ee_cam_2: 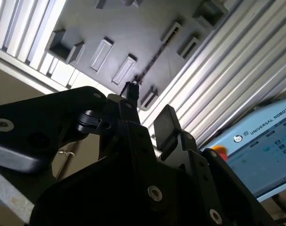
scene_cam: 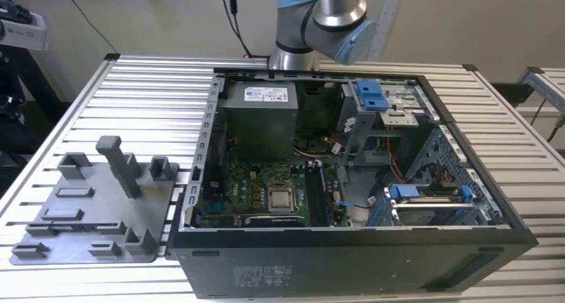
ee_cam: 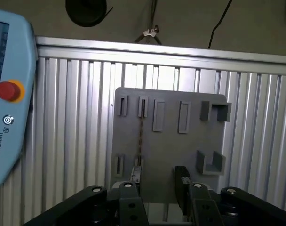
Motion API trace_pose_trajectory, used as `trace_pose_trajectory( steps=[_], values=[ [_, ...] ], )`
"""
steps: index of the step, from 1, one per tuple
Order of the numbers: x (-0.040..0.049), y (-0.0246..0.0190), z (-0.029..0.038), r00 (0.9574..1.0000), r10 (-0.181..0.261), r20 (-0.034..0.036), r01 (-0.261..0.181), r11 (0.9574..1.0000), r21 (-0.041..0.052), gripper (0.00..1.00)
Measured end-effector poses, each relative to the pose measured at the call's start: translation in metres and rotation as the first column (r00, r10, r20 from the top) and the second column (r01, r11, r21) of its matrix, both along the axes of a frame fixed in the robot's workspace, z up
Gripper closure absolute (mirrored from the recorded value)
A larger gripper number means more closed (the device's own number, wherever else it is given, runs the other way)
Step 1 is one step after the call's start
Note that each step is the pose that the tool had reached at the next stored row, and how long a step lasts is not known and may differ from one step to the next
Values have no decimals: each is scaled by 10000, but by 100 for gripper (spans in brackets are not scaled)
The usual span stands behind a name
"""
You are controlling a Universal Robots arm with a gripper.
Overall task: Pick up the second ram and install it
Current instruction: 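Pick up the second ram and move it above second insertion slot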
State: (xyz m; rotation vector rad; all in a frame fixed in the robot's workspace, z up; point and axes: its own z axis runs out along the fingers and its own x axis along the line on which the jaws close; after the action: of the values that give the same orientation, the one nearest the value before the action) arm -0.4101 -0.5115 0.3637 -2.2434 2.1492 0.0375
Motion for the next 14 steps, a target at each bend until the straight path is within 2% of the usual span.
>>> trace_pose_trajectory(
  steps=[9,14],
  values=[
    [6,-1,-138,9999,-135,-5,135,9999,0,58],
    [6,-1,-145,9999,-141,-6,141,9999,-1,58]
  ],
)
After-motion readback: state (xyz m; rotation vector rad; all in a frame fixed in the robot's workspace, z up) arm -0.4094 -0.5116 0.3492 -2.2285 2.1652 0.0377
